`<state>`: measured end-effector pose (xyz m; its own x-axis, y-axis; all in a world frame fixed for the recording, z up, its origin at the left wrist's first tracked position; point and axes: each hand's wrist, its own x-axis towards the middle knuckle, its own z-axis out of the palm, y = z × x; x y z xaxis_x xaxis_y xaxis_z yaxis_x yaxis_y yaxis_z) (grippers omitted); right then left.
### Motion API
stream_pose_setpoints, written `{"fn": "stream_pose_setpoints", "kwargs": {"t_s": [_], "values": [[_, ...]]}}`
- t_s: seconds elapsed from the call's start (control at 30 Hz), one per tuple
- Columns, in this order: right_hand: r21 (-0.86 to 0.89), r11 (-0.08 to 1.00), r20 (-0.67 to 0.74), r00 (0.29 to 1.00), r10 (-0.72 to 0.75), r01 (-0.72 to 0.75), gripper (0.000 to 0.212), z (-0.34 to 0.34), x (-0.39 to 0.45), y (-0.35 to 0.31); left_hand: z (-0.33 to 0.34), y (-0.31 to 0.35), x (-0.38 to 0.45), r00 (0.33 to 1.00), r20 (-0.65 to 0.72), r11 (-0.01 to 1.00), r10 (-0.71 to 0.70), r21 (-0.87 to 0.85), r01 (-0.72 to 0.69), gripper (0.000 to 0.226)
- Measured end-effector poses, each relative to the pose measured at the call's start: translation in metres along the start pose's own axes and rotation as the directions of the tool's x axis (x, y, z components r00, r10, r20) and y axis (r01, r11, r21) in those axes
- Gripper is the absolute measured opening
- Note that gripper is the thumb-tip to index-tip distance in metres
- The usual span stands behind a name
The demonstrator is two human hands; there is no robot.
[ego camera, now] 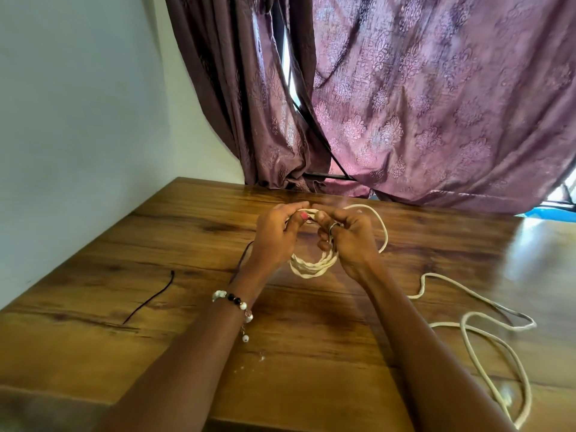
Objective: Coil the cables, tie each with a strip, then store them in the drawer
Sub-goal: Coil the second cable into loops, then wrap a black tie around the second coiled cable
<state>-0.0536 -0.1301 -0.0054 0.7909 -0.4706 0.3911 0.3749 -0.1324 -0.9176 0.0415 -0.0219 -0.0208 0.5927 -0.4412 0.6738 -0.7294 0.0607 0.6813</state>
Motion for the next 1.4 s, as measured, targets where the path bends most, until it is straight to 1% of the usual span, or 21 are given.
{"fn": "stream_pose_setpoints", "kwargs": {"t_s": [0.1, 0.17, 0.23, 0.27, 0.3, 0.37, 0.4, 0.43, 0.5, 0.6, 0.7, 0.8, 0.87, 0.93, 1.03, 1.13, 1.17, 1.23, 1.3, 1.37, 1.4], "values": [[-0.062, 0.998, -0.027, 1.0, 0.009, -0.011, 0.019, 0.004, 0.001, 0.001, 0.002, 0.001, -0.002, 0.999, -0.043, 0.998, 0.007, 0.064, -0.004, 0.039], [-0.109, 0.994, -0.034, 0.999, -0.003, -0.001, 0.016, 0.004, 0.002, 0.002, 0.0, -0.001, -0.002, 0.999, -0.039, 0.998, -0.037, 0.046, 0.038, 0.033], [-0.158, 0.987, -0.035, 0.999, -0.016, 0.011, 0.015, 0.005, 0.003, 0.006, -0.005, 0.001, -0.001, 0.99, 0.008, 0.988, -0.144, -0.056, 0.144, 0.024], [-0.203, 0.979, -0.036, 0.999, -0.024, 0.016, 0.015, 0.005, 0.003, 0.009, -0.009, 0.003, -0.001, 0.976, 0.055, 0.97, -0.21, -0.112, 0.215, 0.022], [-0.245, 0.969, -0.044, 0.999, -0.026, 0.014, 0.014, 0.006, 0.003, 0.011, -0.015, 0.005, -0.001, 0.952, 0.114, 0.939, -0.285, -0.164, 0.301, 0.023], [-0.263, 0.965, -0.073, 0.997, -0.003, -0.016, 0.012, 0.007, 0.004, 0.014, -0.029, 0.007, 0.0, 0.874, 0.197, 0.846, -0.445, -0.229, 0.482, 0.02], [-0.25, 0.968, -0.084, 0.996, 0.008, -0.028, 0.011, 0.007, 0.005, 0.015, -0.037, 0.006, 0.0, 0.841, 0.186, 0.807, -0.508, -0.237, 0.54, 0.014], [-0.239, 0.97, -0.09, 0.996, 0.014, -0.035, 0.01, 0.007, 0.006, 0.015, -0.046, 0.006, 0.0, 0.827, 0.146, 0.794, -0.542, -0.234, 0.561, 0.009], [-0.234, 0.972, -0.098, 0.995, 0.009, -0.032, 0.011, 0.009, 0.007, 0.016, -0.066, 0.004, -0.002, 0.834, 0.068, 0.817, -0.548, -0.174, 0.551, 0.007], [-0.207, 0.978, -0.11, 0.994, -0.007, -0.016, 0.011, 0.01, 0.004, 0.016, -0.091, 0.005, -0.009, 0.841, 0.041, 0.838, -0.539, -0.066, 0.541, 0.012], [-0.166, 0.986, -0.144, 0.989, -0.029, 0.004, 0.008, 0.009, 0.002, 0.013, -0.1, -0.001, -0.021, 0.824, 0.007, 0.824, -0.566, -0.015, 0.566, 0.01], [-0.145, 0.989, -0.195, 0.98, -0.033, 0.004, 0.008, 0.007, 0.0, 0.014, -0.097, -0.016, -0.027, 0.815, -0.033, 0.803, -0.579, 0.149, 0.576, 0.006], [-0.15, 0.989, -0.223, 0.975, -0.023, -0.011, 0.013, 0.005, -0.001, 0.014, -0.092, -0.023, -0.025, 0.842, 0.0, 0.797, -0.539, 0.323, 0.51, 0.008], [-0.148, 0.989, -0.221, 0.975, -0.013, -0.021, 0.012, 0.004, -0.002, 0.014, -0.086, -0.024, -0.018, 0.866, 0.054, 0.774, -0.497, 0.478, 0.415, 0.018], [-0.124, 0.991, -0.204, 0.979, 0.017, -0.043, 0.009, 0.006, -0.004, 0.014, -0.074, -0.023, -0.006, 0.866, 0.127, 0.745, -0.484, 0.578, 0.332, 0.027], [-0.132, 0.991, -0.19, 0.982, 0.008, -0.034, 0.011, 0.007, -0.004, 0.014, -0.06, -0.025, 0.002, 0.861, 0.142, 0.683, -0.487, 0.677, 0.275, 0.023], [-0.138, 0.99, -0.189, 0.982, 0.006, -0.033, 0.01, 0.006, -0.003, 0.014, -0.057, -0.025, 0.003, 0.865, 0.134, 0.666, -0.483, 0.698, 0.264, 0.02], [-0.138, 0.99, -0.179, 0.984, 0.004, -0.029, 0.009, 0.005, -0.001, 0.016, -0.052, -0.025, 0.004, 0.876, 0.118, 0.667, -0.467, 0.697, 0.262, 0.014], [-0.136, 0.99, -0.17, 0.985, 0.002, -0.025, 0.009, 0.003, 0.001, 0.017, -0.049, -0.025, 0.007, 0.858, 0.127, 0.685, -0.497, 0.665, 0.298, 0.011], [-0.148, 0.989, -0.171, 0.985, -0.001, -0.024, 0.01, 0.001, 0.004, 0.018, -0.048, -0.024, 0.009, 0.802, 0.141, 0.715, -0.58, 0.56, 0.419, 0.011], [-0.163, 0.986, -0.175, 0.985, -0.008, -0.021, 0.011, 0.0, 0.006, 0.019, -0.048, -0.022, 0.011, 0.776, 0.145, 0.736, -0.613, 0.46, 0.496, 0.014]]}}
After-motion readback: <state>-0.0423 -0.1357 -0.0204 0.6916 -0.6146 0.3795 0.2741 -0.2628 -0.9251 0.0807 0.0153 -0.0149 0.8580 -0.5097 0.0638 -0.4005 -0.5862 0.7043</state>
